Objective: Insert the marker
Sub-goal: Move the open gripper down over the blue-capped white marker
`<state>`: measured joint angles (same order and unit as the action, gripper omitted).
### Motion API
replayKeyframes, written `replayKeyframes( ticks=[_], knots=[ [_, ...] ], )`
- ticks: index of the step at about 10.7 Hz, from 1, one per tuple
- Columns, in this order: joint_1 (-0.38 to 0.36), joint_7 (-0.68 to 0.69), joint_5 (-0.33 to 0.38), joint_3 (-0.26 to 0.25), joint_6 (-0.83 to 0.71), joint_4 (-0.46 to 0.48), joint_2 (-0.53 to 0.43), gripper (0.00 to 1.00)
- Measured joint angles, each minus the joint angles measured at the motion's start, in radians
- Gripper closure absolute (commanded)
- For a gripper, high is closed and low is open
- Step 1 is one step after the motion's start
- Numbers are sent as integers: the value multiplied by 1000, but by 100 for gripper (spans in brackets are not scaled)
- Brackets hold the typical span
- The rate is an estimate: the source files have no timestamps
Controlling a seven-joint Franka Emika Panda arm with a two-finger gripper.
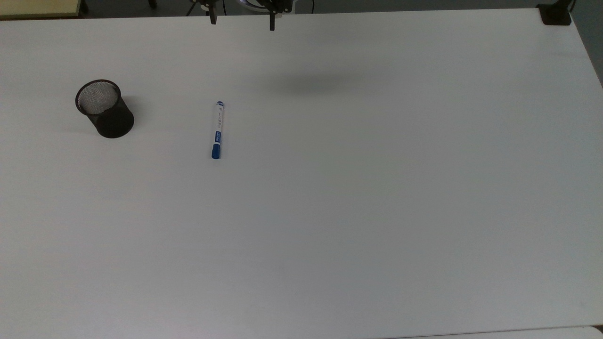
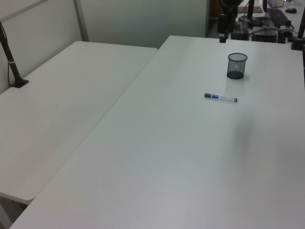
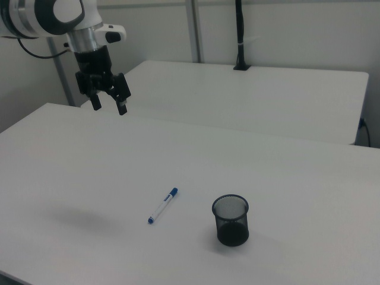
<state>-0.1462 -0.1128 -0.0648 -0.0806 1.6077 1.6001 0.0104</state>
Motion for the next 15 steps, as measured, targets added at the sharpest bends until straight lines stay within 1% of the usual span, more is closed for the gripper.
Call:
replayKeyframes(
  ticks=[7, 11, 12, 15],
  knots=[
    [1, -1, 0, 0, 0, 0, 1, 0],
    [3, -1, -1, -2, 11, 1, 26, 0],
    [13, -3, -4, -5, 35, 2, 46, 0],
    [78, -3, -4, -8, 138, 6, 123, 0]
  ],
)
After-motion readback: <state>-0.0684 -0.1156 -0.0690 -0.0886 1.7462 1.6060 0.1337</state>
